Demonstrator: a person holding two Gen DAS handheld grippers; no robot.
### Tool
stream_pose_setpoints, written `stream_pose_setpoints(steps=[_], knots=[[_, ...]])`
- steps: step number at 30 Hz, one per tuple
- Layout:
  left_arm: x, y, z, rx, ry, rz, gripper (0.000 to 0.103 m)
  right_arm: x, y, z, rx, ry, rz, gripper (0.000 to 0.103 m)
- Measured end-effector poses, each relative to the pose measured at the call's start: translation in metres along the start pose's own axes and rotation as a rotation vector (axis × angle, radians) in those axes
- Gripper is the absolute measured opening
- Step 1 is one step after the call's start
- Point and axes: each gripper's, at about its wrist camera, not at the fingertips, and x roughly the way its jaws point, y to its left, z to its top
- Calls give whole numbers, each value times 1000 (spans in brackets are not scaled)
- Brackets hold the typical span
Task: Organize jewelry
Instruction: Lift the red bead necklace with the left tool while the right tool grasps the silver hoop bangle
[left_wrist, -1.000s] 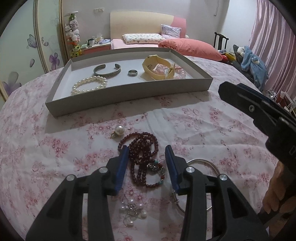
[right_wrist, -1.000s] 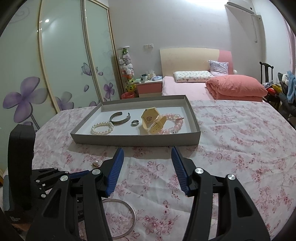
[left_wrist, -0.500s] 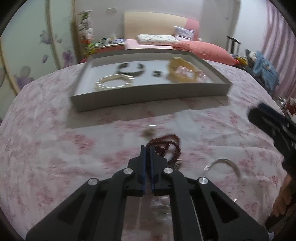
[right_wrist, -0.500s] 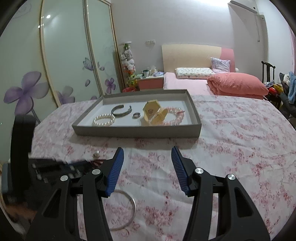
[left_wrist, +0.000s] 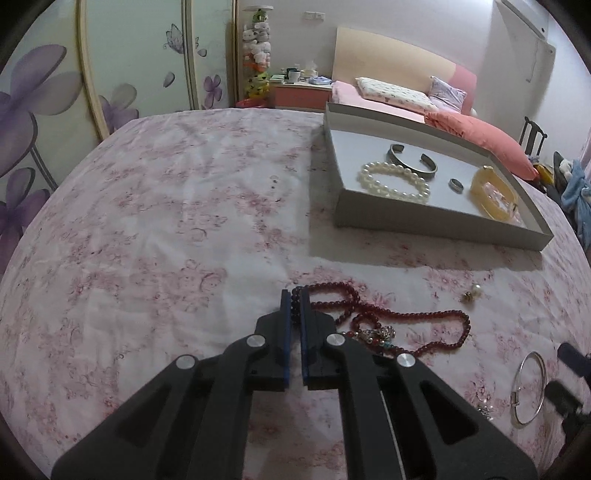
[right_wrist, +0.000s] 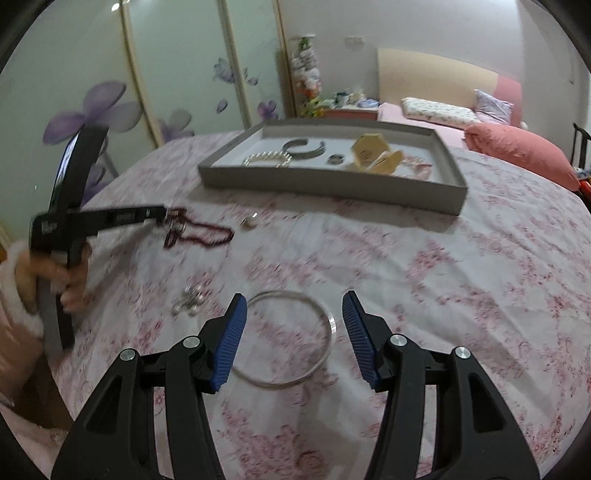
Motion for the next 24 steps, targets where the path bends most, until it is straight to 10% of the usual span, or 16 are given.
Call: stream_pose_setpoints(steps=[7,24], knots=[[1,-2,-1,11,0,-1,5,9,12,-1,-52,54,-42,82],[0,-7,1,9,-8,-10,5,18,7,-1,-46,98,-80,74]])
